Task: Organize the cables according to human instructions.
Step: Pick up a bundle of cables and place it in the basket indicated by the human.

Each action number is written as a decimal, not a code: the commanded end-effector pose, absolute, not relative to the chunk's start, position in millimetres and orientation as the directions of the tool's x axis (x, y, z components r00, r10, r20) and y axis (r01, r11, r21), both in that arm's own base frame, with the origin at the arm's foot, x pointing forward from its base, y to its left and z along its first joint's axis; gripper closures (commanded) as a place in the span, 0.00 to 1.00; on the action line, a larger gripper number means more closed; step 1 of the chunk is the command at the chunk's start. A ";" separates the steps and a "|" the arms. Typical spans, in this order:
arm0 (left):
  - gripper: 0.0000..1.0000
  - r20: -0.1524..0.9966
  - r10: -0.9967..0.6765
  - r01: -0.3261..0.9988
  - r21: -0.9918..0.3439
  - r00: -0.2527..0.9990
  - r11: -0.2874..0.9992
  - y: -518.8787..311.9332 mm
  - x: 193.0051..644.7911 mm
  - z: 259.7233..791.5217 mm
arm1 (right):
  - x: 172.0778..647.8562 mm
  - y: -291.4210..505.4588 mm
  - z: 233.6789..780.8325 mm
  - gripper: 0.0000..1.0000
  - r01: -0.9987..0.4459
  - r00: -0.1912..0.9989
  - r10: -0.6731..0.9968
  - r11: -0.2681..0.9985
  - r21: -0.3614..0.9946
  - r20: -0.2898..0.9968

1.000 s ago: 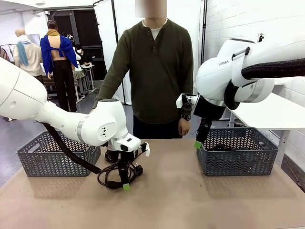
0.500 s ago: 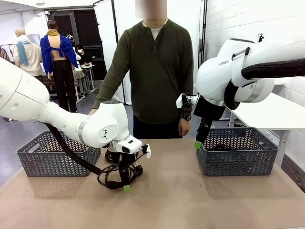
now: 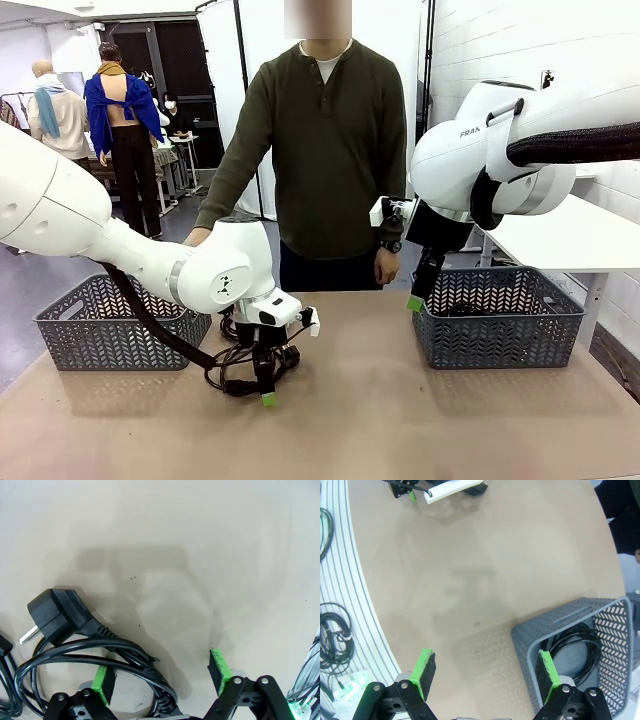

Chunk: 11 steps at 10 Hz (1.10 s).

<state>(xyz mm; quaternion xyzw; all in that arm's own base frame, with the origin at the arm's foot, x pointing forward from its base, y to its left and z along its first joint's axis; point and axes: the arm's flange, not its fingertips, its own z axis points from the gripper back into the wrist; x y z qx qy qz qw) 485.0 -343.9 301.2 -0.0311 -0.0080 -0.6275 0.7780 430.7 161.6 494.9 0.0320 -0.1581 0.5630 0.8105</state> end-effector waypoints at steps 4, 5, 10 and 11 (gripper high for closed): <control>0.87 0.049 -0.974 0.976 0.001 0.219 0.219 -346.4 488.3 299.1 | 430.6 160.9 494.0 0.00 -0.922 0.318 0.901 0.367 -0.126 0.293; 1.00 0.044 -0.975 0.976 0.002 0.218 0.218 -345.9 488.3 298.3 | 430.6 160.9 494.0 0.00 -0.922 0.318 0.901 0.367 -0.126 0.293; 1.00 0.052 -0.977 0.978 0.020 0.207 0.208 -354.3 479.8 319.0 | 430.6 160.9 494.0 0.00 -0.922 0.318 0.901 0.367 -0.126 0.293; 1.00 0.061 -0.973 0.972 0.056 0.224 0.227 -354.3 475.8 331.4 | 430.6 160.9 494.0 0.00 -0.922 0.318 0.901 0.367 -0.126 0.293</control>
